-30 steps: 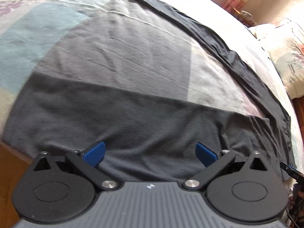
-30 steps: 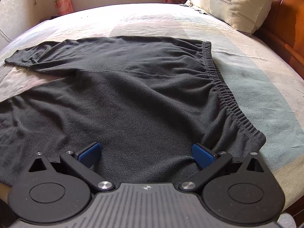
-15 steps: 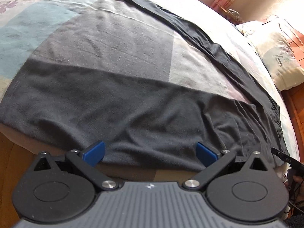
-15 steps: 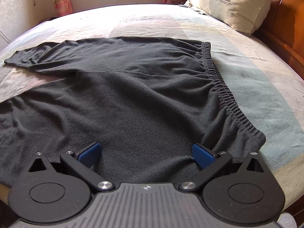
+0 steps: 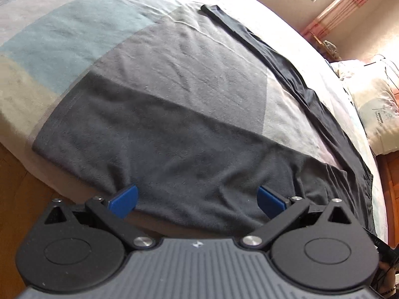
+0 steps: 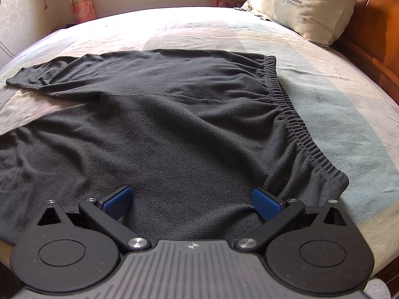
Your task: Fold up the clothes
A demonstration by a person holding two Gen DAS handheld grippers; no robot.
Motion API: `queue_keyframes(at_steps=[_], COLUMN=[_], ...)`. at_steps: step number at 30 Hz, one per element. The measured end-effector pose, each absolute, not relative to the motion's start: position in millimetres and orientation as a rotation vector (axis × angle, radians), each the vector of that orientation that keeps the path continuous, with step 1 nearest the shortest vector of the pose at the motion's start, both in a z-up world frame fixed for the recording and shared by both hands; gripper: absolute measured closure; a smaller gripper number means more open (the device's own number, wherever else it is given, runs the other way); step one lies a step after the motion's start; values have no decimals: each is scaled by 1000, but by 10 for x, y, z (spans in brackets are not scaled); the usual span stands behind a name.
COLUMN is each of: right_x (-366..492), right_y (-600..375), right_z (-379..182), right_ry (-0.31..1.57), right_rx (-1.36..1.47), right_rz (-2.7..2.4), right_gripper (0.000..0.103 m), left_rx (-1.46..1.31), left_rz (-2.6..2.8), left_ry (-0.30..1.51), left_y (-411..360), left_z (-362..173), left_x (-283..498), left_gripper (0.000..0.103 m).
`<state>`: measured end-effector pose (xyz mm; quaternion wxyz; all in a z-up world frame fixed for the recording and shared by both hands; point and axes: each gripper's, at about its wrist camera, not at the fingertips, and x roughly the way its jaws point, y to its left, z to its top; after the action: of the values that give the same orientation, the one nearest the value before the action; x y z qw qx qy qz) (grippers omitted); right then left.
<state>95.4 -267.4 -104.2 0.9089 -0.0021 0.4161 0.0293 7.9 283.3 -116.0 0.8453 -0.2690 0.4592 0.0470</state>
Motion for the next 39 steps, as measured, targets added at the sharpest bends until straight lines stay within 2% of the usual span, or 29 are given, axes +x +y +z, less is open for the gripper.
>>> queue_keyframes(at_steps=[6, 15, 20, 27, 32, 39], right_x=[939, 953, 950, 847, 816, 662], right_y=[-2667, -2672, -2621, -1934, -1652, -1992], right_z=[-1045, -1032, -890, -726, -901, -858], right_ry=[855, 869, 916, 829, 864, 880], right_rx=[-4, -16, -47, -149, -206, -209], right_rz=[58, 77, 107, 368, 426, 399], right_gripper=[0, 0, 0, 0, 0, 0], left_rx=[-398, -402, -318, -174, -71, 8], left_rz=[117, 296, 194, 39, -60, -69], left_ry=[924, 917, 930, 939, 967, 1041], left_y=[2806, 3047, 2582, 1833, 1276, 1054], left_z=[-938, -1238, -1067, -876, -964, -1201], left_x=[313, 670, 586, 517, 526, 477], left_gripper=[2, 2, 2, 1, 1, 1])
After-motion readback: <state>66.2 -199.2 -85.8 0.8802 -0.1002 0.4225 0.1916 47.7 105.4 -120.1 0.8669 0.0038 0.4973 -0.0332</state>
